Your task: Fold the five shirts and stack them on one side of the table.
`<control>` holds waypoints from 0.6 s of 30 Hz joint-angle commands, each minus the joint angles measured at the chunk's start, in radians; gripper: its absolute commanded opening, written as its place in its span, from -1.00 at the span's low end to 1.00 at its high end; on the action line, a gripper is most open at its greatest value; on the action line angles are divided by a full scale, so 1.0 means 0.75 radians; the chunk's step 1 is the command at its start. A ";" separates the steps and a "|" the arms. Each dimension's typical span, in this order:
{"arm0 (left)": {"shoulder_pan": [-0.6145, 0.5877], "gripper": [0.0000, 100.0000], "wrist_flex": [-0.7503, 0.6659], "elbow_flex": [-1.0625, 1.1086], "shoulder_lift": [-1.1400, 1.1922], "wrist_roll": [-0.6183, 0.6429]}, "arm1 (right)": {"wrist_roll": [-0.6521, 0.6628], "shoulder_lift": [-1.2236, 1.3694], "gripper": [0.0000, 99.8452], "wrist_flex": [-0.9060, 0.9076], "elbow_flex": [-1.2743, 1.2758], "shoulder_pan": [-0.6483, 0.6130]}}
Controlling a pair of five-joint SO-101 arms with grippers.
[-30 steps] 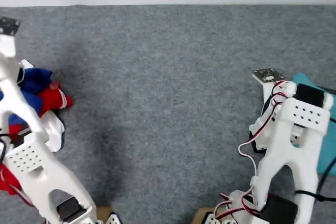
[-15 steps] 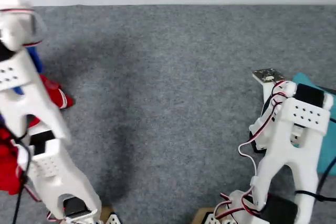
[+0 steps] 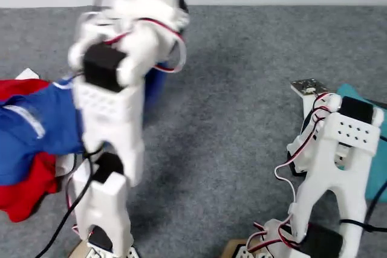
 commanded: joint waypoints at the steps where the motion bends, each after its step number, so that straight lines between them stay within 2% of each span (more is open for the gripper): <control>1: 0.023 -0.99 0.012 0.009 0.100 0.010 | -0.014 -0.052 -0.98 0.054 -0.010 -0.009; 3: 0.025 -0.96 0.043 0.005 0.158 0.010 | -0.014 -0.052 -0.98 0.054 -0.010 -0.009; 7: 0.020 -0.72 0.102 -0.001 0.155 0.016 | -0.014 -0.052 -0.98 0.052 -0.010 -0.009; 9: 0.004 -0.67 0.102 -0.001 0.104 0.037 | -0.014 -0.052 -0.98 0.052 -0.010 -0.009; 14: -0.008 -0.65 0.104 0.042 -0.037 -0.057 | -0.014 -0.052 -0.98 0.052 -0.010 -0.009; 18: -0.023 -0.65 0.106 0.283 -0.217 -0.104 | -0.014 -0.052 -0.98 0.052 -0.010 -0.009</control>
